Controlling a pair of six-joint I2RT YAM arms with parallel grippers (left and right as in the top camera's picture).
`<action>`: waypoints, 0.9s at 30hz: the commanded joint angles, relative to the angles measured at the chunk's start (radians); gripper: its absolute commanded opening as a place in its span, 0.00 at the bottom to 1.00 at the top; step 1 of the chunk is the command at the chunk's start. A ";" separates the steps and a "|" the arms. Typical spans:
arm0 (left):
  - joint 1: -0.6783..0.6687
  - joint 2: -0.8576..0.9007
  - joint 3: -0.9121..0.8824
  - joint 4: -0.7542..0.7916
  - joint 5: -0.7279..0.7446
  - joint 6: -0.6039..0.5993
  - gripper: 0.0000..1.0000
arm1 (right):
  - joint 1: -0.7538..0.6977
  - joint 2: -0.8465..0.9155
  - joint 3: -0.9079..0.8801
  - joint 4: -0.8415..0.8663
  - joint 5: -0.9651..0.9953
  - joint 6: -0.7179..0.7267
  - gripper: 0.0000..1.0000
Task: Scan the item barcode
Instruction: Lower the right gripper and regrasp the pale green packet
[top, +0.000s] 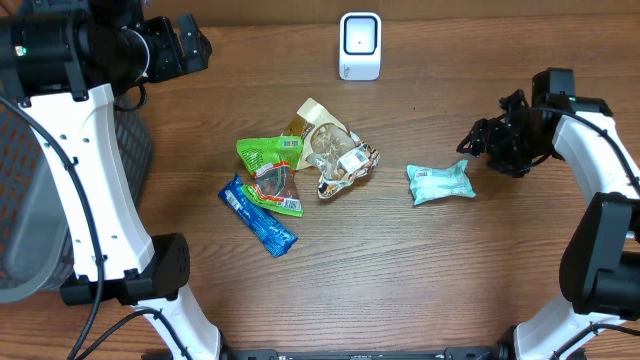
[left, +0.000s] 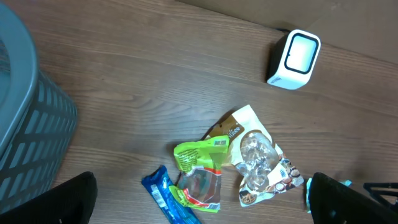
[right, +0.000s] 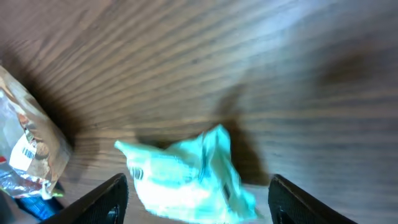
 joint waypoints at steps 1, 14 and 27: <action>0.002 0.008 -0.002 0.000 -0.010 0.005 1.00 | 0.003 0.010 -0.055 0.049 -0.021 -0.097 0.74; 0.002 0.008 -0.002 0.000 -0.009 0.005 1.00 | 0.008 0.155 -0.094 0.036 -0.167 -0.410 0.67; 0.002 0.008 -0.002 0.000 -0.010 0.005 1.00 | 0.003 0.183 -0.124 0.007 -0.203 -0.369 0.04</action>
